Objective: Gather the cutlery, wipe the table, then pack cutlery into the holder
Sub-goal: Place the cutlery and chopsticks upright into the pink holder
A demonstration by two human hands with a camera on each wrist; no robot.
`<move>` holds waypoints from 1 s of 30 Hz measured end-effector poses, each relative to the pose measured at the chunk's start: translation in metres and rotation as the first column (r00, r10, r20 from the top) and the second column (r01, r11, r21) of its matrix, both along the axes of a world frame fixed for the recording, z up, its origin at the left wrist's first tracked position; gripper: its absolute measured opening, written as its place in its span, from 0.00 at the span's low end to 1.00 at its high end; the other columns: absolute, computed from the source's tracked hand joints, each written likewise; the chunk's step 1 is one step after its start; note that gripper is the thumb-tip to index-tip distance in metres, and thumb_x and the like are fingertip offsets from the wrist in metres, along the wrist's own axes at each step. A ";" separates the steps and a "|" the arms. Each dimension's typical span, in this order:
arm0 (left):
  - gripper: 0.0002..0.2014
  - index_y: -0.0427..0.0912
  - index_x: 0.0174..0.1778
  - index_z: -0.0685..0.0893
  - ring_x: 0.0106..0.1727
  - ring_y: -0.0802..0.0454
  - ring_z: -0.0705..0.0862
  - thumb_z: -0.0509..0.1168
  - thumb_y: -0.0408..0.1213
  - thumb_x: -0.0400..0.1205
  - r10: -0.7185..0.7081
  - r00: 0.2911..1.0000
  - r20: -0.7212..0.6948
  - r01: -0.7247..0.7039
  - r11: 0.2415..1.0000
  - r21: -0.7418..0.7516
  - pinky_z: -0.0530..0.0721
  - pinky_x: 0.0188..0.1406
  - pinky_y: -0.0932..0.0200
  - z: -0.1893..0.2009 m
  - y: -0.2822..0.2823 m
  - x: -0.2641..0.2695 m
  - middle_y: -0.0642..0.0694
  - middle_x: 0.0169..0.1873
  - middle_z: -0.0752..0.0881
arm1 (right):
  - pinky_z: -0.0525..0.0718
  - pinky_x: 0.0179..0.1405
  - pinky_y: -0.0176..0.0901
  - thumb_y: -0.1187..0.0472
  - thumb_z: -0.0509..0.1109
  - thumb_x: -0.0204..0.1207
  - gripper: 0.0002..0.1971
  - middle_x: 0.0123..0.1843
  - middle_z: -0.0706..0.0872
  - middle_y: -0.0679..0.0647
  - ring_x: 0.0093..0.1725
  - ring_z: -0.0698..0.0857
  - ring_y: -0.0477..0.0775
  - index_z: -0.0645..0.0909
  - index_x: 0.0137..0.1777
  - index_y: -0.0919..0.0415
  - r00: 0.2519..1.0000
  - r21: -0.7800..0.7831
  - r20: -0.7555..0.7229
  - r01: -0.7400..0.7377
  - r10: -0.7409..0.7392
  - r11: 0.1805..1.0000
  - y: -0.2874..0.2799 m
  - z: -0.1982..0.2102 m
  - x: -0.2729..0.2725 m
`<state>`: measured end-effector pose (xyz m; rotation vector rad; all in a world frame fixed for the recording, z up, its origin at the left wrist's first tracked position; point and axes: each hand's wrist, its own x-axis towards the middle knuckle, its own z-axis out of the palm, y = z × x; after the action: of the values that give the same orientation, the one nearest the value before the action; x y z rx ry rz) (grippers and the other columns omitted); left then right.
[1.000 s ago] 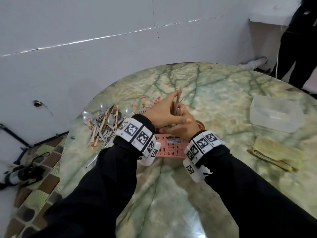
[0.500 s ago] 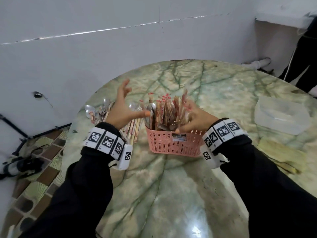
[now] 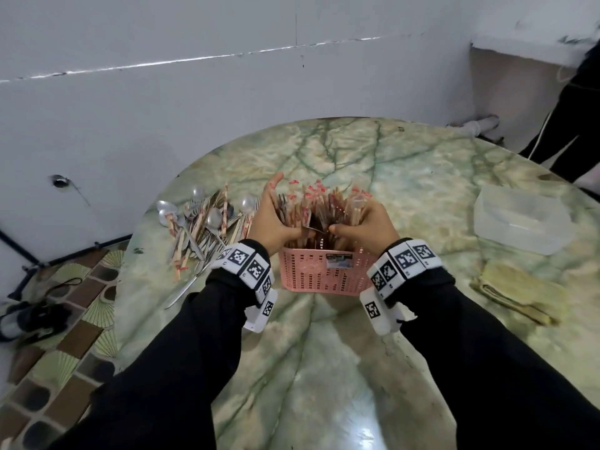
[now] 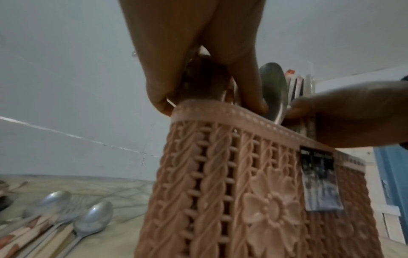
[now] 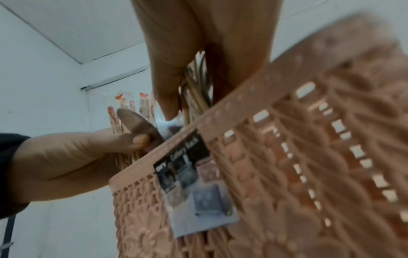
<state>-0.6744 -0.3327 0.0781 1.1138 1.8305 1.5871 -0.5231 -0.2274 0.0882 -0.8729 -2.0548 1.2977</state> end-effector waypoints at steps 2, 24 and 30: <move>0.56 0.57 0.77 0.56 0.64 0.51 0.81 0.81 0.26 0.58 -0.002 1.000 0.011 0.002 1.000 0.005 0.84 0.61 0.50 0.000 -0.002 -0.001 0.46 0.69 0.75 | 0.84 0.39 0.30 0.74 0.78 0.63 0.19 0.42 0.87 0.51 0.35 0.86 0.35 0.81 0.55 0.70 0.999 0.016 0.002 -0.049 0.049 0.999 -0.001 0.004 0.001; 0.31 0.46 0.75 0.67 0.61 0.49 0.78 0.69 0.34 0.76 -0.176 0.957 -0.230 0.028 0.847 -0.530 0.78 0.57 0.61 0.051 -0.100 -0.095 0.44 0.68 0.75 | 0.57 0.75 0.42 0.40 0.77 0.61 0.53 0.82 0.60 0.53 0.80 0.61 0.51 0.53 0.82 0.55 0.963 0.315 0.210 0.094 -0.166 0.944 -0.066 0.100 0.003; 0.17 0.37 0.62 0.78 0.52 0.51 0.78 0.68 0.35 0.77 -0.073 0.967 -0.244 -0.090 0.800 -0.593 0.74 0.49 0.63 0.030 -0.121 -0.165 0.45 0.50 0.80 | 0.82 0.55 0.42 0.60 0.71 0.74 0.19 0.56 0.82 0.50 0.51 0.81 0.48 0.78 0.65 0.58 0.991 0.275 -0.081 0.128 -0.110 0.953 -0.124 0.072 -0.094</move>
<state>-0.8396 -0.4541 0.1077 1.0244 2.2795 0.7623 -0.6167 -0.3509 0.1605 -0.8003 -2.0372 0.9306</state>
